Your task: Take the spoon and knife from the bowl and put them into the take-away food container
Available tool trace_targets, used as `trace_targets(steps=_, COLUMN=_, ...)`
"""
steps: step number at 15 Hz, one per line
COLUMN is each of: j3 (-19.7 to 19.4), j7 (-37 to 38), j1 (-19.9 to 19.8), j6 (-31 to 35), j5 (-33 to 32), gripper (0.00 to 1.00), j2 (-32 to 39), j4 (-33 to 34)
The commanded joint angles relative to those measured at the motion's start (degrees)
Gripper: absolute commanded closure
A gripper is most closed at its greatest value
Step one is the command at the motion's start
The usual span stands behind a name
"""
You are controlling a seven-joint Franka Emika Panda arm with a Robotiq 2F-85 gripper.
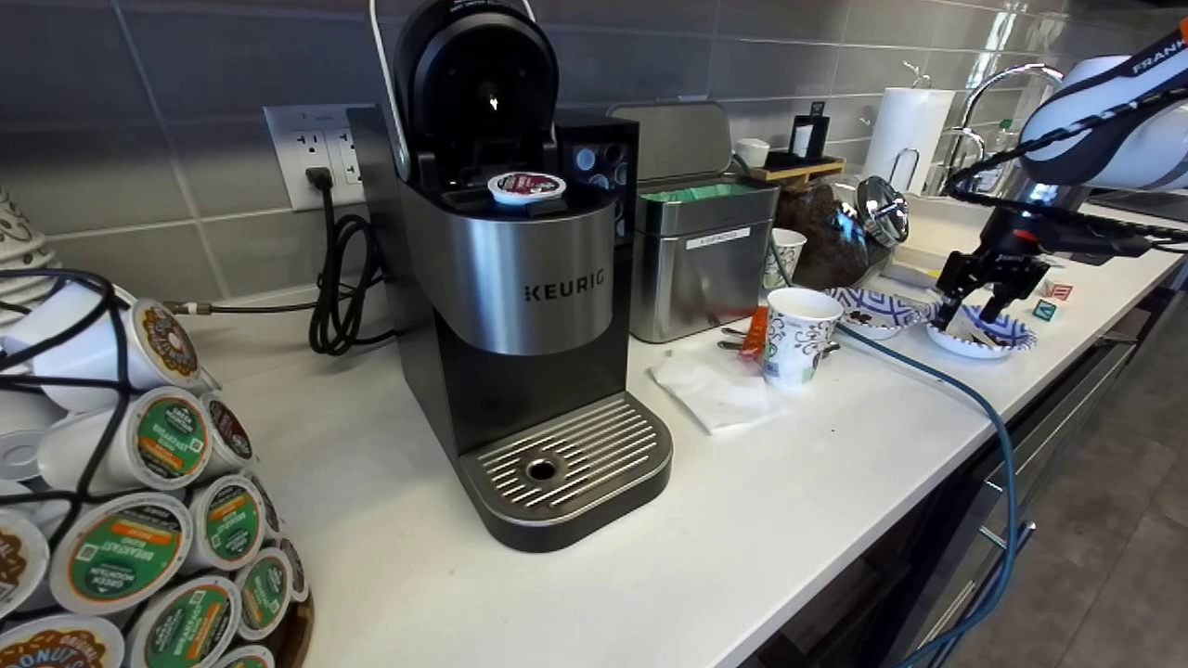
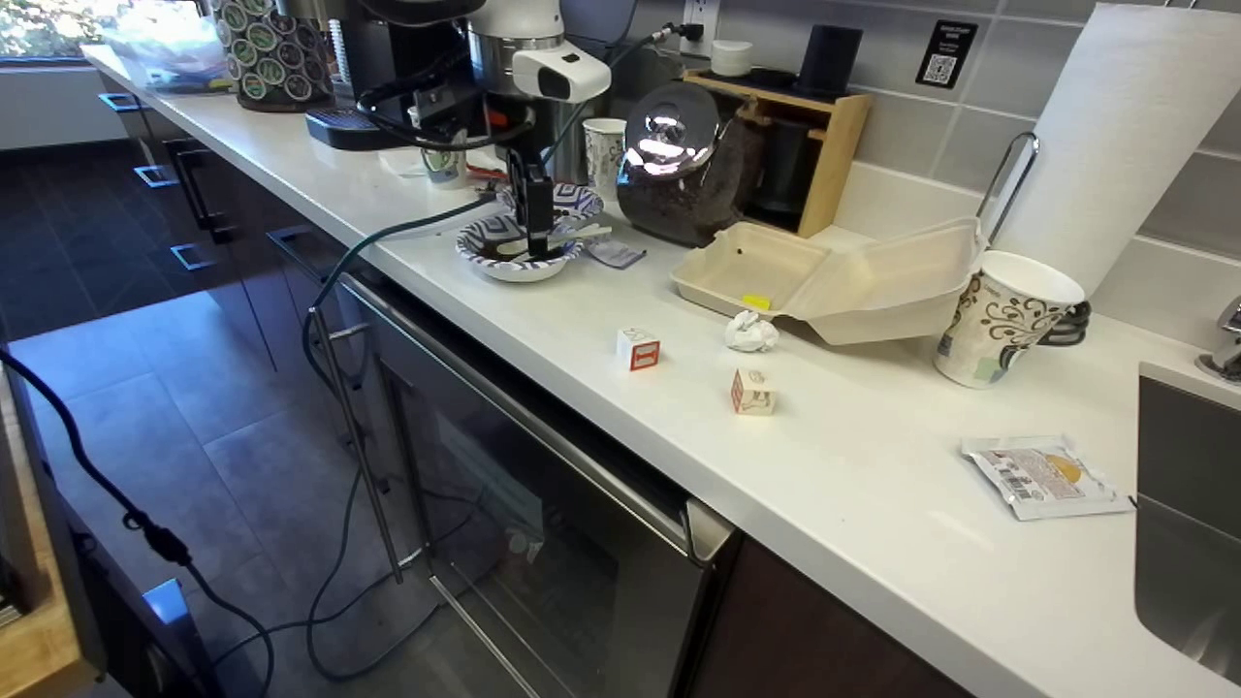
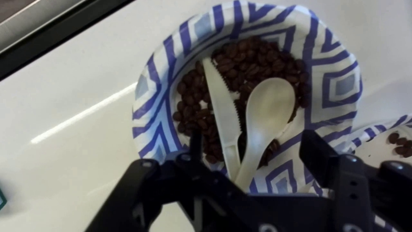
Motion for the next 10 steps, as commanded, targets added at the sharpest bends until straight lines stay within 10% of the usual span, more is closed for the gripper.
trace_targets(steps=1, j3=1.08, j7=0.07, j1=-0.94, j6=0.78, j5=-1.00, gripper=0.32, j2=2.09, j4=1.97)
trace_targets(steps=7, j3=1.14, j7=0.77, j1=-0.74, j6=0.87, j5=-2.07, gripper=0.35, j2=3.85, j4=3.64)
trace_targets(steps=10, j3=1.07, j7=0.87, j1=-0.58, j6=0.94, j5=-3.06, gripper=0.56, j2=4.61, j4=4.13)
